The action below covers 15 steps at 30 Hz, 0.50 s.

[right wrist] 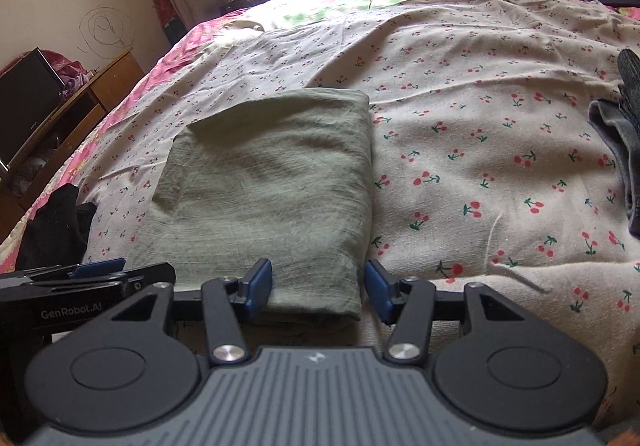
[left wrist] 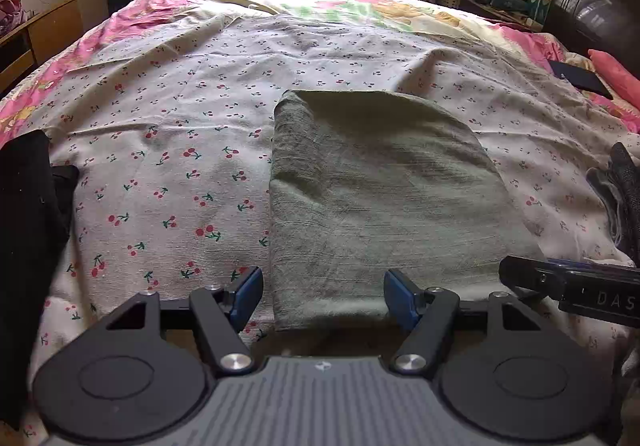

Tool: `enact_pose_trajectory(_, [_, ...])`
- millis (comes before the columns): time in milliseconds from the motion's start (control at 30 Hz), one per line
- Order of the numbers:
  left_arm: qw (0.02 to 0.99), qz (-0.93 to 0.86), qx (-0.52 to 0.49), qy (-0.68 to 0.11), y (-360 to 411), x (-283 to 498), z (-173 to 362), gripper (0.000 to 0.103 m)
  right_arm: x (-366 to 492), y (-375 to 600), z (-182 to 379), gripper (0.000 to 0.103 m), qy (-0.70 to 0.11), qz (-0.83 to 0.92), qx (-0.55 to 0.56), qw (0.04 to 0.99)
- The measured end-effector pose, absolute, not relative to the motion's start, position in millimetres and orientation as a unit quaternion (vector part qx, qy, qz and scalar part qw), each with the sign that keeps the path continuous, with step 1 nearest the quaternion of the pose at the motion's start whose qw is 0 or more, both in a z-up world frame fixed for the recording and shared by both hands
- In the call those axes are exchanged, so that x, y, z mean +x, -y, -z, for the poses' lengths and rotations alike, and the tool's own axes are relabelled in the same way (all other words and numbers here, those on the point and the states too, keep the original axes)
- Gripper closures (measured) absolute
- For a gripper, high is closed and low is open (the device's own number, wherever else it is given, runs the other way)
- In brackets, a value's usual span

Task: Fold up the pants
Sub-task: 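Open both grippers and pull them back from the folded pants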

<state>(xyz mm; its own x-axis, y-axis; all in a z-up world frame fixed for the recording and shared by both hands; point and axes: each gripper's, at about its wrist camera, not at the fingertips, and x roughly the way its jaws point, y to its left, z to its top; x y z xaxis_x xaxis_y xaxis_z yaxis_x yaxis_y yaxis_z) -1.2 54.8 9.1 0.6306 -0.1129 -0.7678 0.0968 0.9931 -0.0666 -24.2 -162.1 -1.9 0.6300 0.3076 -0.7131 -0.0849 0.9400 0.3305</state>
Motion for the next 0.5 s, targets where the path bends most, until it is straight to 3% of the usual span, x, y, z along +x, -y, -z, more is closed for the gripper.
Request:
enact_pose_trajectory(133, [0.908,0.051,0.008,-0.416,-49.5,-3.8,-11.2,0.015,-35.1,157.2,-8.0,0.049,-0.384,-0.113,0.115,0.909])
enact_pose_trajectory(500, [0.919,0.042,-0.002,-0.392,-53.3,-11.5,-18.9,0.006,-41.5,158.8,-8.5,0.049,-0.373,-0.113,0.135,0.911])
